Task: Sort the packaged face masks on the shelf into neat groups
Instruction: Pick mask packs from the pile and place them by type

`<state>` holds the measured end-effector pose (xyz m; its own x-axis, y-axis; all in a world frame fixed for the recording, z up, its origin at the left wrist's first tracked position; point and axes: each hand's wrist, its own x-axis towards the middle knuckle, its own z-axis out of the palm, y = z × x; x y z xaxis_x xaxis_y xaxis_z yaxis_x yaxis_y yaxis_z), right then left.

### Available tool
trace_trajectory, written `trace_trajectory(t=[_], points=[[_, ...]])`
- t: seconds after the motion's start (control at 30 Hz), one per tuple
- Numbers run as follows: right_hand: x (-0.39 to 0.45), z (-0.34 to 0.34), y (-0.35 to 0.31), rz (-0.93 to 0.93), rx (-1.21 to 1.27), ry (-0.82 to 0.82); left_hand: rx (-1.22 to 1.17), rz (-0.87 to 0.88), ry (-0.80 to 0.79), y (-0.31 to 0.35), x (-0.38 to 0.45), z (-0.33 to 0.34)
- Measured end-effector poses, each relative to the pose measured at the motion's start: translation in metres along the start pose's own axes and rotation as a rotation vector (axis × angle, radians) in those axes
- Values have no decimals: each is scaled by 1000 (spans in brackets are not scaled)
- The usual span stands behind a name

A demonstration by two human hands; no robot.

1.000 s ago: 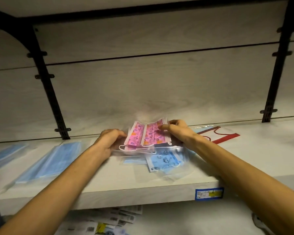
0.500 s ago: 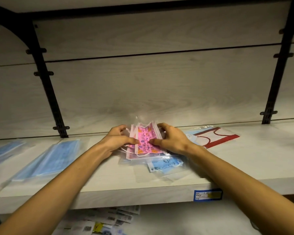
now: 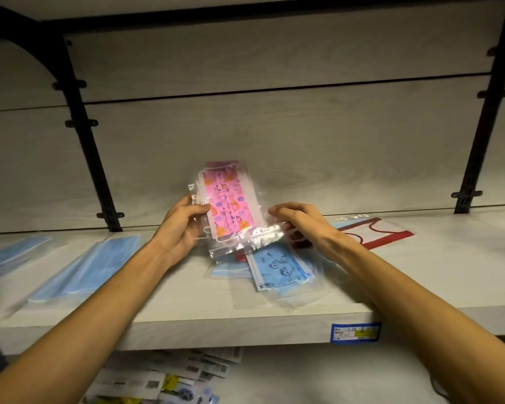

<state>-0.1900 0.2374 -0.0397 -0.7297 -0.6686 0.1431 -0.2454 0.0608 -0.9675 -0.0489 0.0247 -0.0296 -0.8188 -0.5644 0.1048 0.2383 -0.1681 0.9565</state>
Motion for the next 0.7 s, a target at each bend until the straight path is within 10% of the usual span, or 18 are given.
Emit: trace_trajectory(t=[0.27, 0.47, 0.7], points=[[-9, 11, -4, -42, 215, -60, 256, -18, -7, -2, 0, 1], [-10, 4, 11, -37, -914, 27, 264, 44, 287, 5, -9, -20], [-3, -1, 14, -25, -816, 48, -109, -67, 284, 25, -42, -32]])
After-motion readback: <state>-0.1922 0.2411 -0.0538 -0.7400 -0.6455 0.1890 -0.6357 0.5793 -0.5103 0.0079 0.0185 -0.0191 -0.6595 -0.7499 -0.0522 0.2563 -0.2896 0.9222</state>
